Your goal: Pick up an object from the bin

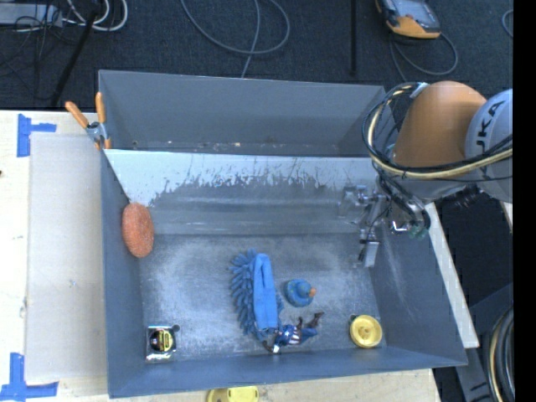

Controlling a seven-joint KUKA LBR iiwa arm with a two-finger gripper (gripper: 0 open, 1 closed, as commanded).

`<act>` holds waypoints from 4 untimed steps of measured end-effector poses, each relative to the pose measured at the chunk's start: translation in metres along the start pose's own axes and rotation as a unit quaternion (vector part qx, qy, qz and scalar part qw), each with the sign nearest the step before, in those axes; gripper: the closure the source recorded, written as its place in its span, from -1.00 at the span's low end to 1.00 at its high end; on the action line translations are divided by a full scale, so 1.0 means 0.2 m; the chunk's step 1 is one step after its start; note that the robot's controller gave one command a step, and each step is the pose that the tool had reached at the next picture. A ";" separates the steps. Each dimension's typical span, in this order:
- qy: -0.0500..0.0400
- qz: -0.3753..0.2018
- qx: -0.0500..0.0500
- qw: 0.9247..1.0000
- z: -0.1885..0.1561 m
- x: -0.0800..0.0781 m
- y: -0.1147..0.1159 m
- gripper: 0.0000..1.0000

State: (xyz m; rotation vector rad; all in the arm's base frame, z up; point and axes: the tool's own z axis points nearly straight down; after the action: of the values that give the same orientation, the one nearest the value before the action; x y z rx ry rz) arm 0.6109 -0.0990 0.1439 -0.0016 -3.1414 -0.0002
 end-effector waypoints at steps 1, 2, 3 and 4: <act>0.003 0.025 -0.001 1.000 0.18 0.32 0.33 -1.00; 0.000 -0.096 0.000 0.995 0.06 0.28 0.33 -1.00; 0.000 -0.013 0.000 1.000 0.12 0.35 0.37 -1.00; 0.001 0.027 0.000 1.000 0.25 0.39 0.42 -1.00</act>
Offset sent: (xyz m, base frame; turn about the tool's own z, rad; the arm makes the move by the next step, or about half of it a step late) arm -0.0533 0.0656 -0.0020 -0.2377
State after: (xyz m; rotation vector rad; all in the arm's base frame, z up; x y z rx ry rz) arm 0.5325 -0.0156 0.0934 -0.0853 -3.1380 0.0002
